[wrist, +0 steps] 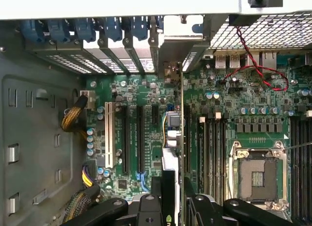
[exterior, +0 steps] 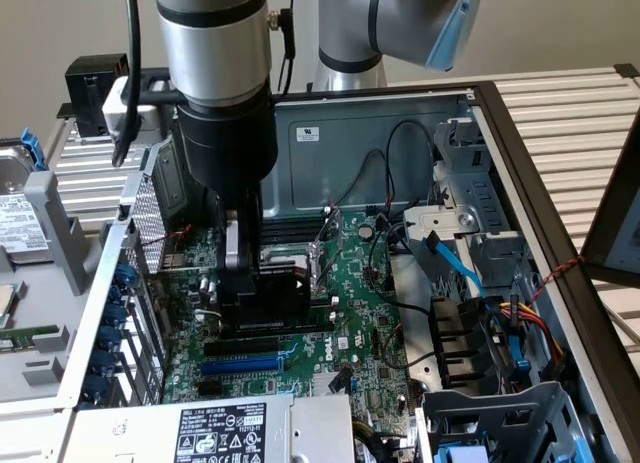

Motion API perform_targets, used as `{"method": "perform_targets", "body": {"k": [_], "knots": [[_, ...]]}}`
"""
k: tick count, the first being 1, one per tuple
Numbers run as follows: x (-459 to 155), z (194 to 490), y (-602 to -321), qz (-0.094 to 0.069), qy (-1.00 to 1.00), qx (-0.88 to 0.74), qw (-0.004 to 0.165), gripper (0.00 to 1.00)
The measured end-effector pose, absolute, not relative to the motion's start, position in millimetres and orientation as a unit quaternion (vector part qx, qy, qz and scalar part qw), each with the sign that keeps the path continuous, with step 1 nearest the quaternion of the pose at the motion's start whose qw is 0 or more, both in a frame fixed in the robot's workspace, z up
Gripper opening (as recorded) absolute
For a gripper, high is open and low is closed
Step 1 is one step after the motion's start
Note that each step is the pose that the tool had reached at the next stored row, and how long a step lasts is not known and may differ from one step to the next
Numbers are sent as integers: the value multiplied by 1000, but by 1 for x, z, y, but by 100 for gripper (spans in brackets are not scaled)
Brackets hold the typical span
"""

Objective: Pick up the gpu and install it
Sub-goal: 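Insert the gpu into the slot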

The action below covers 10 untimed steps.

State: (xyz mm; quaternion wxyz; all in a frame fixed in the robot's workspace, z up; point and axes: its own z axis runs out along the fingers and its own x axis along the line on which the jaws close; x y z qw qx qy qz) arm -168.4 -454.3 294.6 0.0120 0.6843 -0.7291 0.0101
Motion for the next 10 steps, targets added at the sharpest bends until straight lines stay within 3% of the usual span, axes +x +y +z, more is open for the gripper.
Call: {"method": "perform_targets", "body": {"k": [10], "knots": [[-171,284,-454,5,-729,685,10,27]]}}
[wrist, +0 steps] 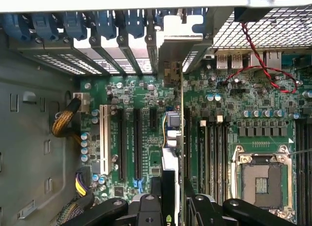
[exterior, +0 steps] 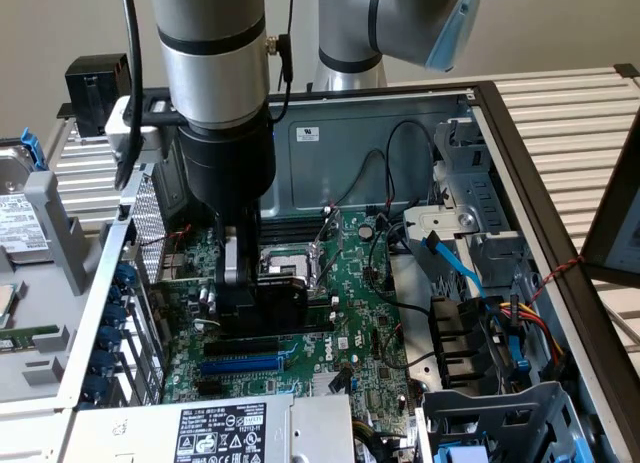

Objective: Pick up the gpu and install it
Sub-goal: 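Insert the gpu into the slot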

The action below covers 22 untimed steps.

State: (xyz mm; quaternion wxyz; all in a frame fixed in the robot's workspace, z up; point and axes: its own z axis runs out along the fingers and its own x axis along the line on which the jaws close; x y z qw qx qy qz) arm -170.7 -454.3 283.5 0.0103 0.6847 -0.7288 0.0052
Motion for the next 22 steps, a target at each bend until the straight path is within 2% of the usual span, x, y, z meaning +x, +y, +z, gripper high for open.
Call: {"method": "perform_targets", "body": {"k": [5,22], "knots": [[-171,283,-455,-1,-727,687,11,27],[-171,275,-456,-4,-724,689,14,27]]}}
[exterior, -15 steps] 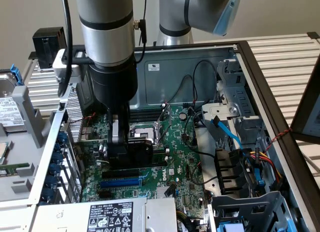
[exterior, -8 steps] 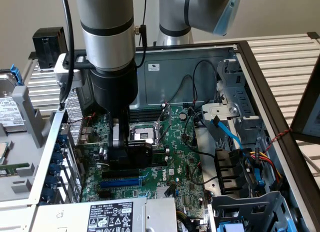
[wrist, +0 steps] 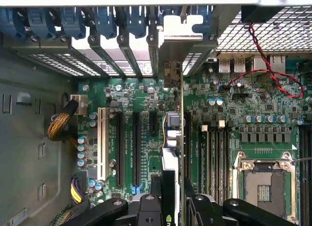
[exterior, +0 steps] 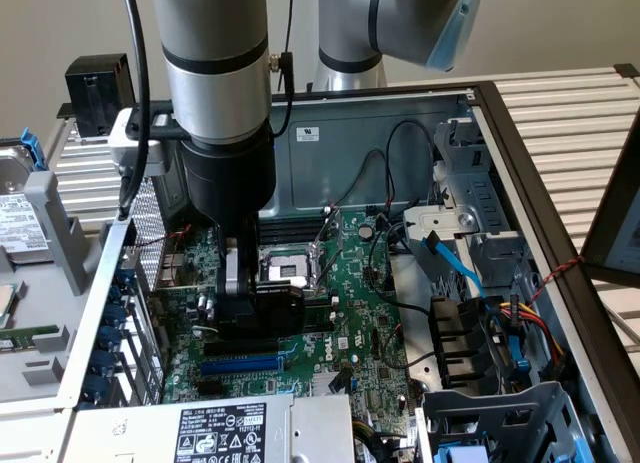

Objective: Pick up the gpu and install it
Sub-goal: 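Insert the gpu into the slot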

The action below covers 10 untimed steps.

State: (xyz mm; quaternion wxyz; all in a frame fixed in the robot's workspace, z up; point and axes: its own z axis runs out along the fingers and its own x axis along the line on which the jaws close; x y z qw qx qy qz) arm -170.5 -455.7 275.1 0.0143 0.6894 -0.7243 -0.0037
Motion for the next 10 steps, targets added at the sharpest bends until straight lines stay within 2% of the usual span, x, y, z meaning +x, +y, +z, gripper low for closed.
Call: {"method": "perform_targets", "body": {"k": [10], "knots": [[-171,267,-457,-6,-724,690,12,27]]}}
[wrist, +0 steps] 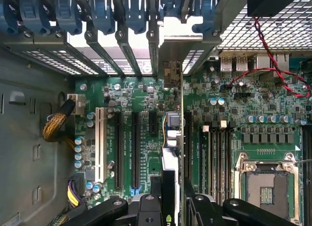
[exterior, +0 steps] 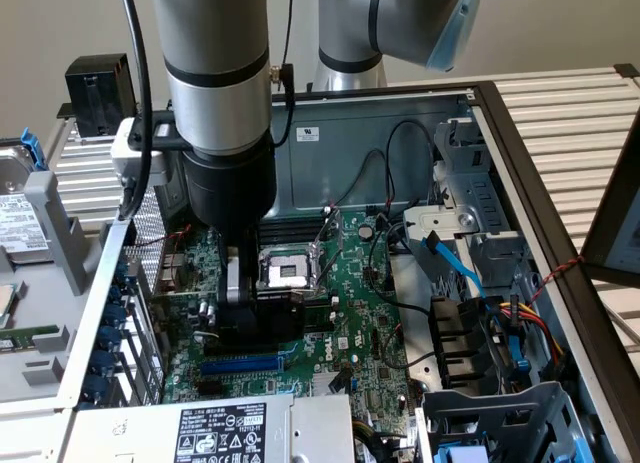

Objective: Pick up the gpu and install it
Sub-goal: 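Insert the gpu into the slot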

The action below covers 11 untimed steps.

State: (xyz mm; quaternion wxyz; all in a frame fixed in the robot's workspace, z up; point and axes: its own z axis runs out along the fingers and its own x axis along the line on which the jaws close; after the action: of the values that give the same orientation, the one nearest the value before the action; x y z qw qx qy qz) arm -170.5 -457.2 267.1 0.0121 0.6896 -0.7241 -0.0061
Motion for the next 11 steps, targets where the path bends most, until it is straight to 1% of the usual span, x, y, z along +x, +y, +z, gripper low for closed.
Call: {"method": "perform_targets", "body": {"k": [11], "knots": [[-172,264,-458,-7,-722,692,12,27]]}}
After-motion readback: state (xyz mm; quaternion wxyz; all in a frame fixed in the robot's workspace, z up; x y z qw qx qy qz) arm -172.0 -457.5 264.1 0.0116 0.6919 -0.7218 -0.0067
